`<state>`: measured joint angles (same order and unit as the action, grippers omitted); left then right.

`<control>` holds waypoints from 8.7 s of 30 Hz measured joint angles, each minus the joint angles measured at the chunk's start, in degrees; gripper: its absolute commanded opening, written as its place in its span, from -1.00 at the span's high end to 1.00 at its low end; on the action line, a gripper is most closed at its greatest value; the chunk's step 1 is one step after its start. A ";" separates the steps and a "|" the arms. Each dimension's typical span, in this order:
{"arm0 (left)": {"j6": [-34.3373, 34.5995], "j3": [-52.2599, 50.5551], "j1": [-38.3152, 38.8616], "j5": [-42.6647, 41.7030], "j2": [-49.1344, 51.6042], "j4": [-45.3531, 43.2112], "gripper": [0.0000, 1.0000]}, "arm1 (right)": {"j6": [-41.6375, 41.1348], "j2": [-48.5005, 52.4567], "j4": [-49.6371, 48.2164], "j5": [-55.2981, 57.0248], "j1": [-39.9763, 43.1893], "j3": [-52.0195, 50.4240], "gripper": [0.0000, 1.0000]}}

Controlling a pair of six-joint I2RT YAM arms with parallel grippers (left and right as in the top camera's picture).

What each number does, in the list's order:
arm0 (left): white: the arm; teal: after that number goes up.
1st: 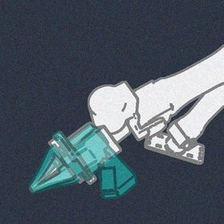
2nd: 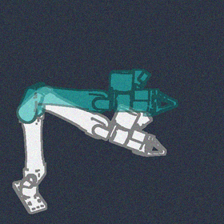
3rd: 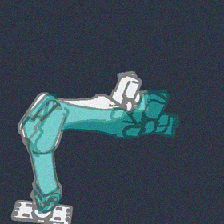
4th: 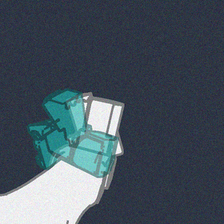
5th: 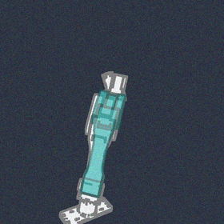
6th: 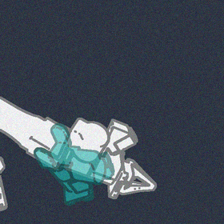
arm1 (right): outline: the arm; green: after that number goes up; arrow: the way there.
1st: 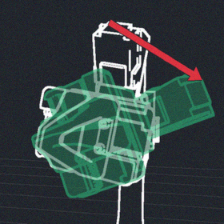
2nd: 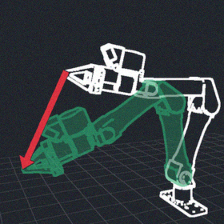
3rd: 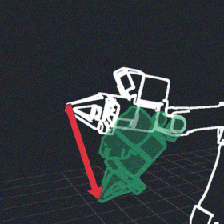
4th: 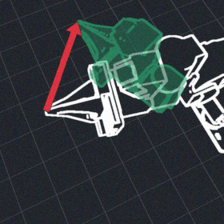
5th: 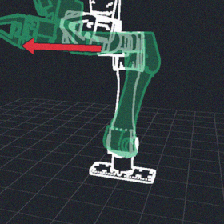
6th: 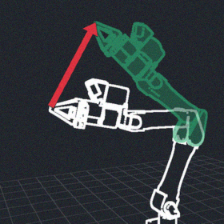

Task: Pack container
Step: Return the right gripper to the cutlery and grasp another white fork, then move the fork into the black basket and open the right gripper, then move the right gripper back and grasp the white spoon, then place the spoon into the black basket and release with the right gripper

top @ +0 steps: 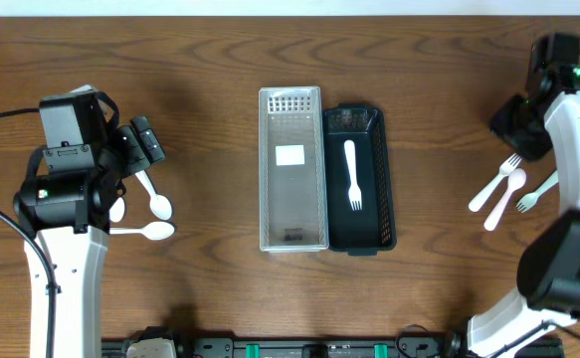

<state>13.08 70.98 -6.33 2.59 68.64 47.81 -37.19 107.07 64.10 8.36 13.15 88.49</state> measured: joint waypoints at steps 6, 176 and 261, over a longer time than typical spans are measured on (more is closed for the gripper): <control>0.00 0.00 0.00 0.00 0.00 -0.02 -0.96 | 0.13 3.89 -4.44 -2.21 3.61 -5.79 0.07; 0.00 0.00 0.00 0.00 0.07 1.99 -0.96 | 19.91 -6.21 -22.75 -5.18 10.19 -20.74 -0.40; 0.00 0.00 0.00 0.00 0.07 2.34 -0.96 | 14.80 -9.42 -7.72 -8.63 -23.50 5.14 0.97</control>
<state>13.08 70.98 -6.33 2.59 68.71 50.15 -22.39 97.65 56.38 -0.27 -10.35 93.62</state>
